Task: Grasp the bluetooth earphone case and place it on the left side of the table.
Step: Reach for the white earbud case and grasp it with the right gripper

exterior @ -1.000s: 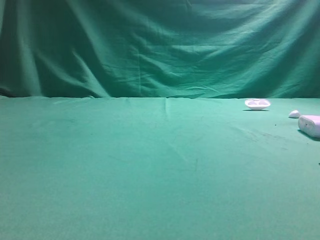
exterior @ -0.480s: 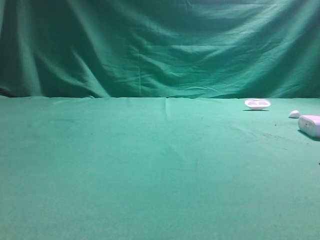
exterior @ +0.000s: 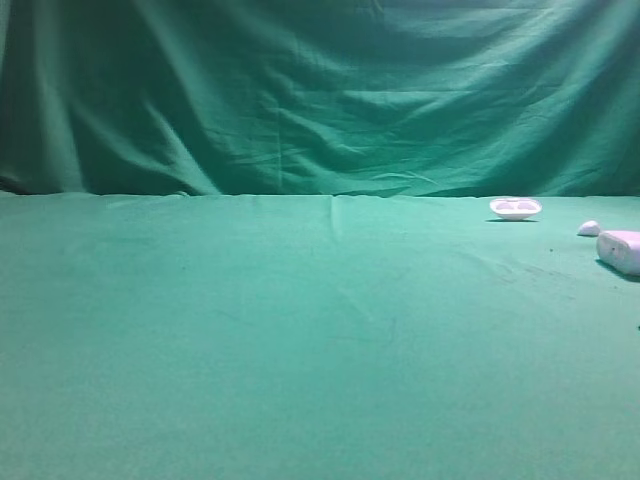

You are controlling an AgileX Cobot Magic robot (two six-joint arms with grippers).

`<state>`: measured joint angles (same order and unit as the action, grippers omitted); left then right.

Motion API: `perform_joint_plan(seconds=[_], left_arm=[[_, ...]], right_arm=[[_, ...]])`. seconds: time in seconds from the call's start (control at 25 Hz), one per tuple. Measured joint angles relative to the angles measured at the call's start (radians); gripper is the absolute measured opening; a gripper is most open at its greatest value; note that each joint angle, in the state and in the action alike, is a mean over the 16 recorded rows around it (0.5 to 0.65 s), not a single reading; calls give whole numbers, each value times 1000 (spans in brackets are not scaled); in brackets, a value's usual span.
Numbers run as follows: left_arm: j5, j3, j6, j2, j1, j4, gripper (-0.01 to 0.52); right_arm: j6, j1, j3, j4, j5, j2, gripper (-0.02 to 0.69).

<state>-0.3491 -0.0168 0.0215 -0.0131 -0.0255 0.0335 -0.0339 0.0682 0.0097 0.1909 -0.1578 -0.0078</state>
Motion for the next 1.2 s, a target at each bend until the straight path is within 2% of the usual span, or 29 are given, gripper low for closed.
perform_joint_plan(seconds=[0.28,0.48,0.76,1.0,1.2], left_arm=[[0,0,0,0,0,0,0],[0,0,0,0,0,0,0],[0,0,0,0,0,0,0],[0,0,0,0,0,0,0],[0,0,0,0,0,0,0]], right_arm=[[1,0,-124,100,-36,91,0],[40,0,-235,124,-168,211,0],[180,6,-407,132,-350,470,0],[255,50,-555,54,-480,742,0],[173,129,-691,-108,-588,990,0]])
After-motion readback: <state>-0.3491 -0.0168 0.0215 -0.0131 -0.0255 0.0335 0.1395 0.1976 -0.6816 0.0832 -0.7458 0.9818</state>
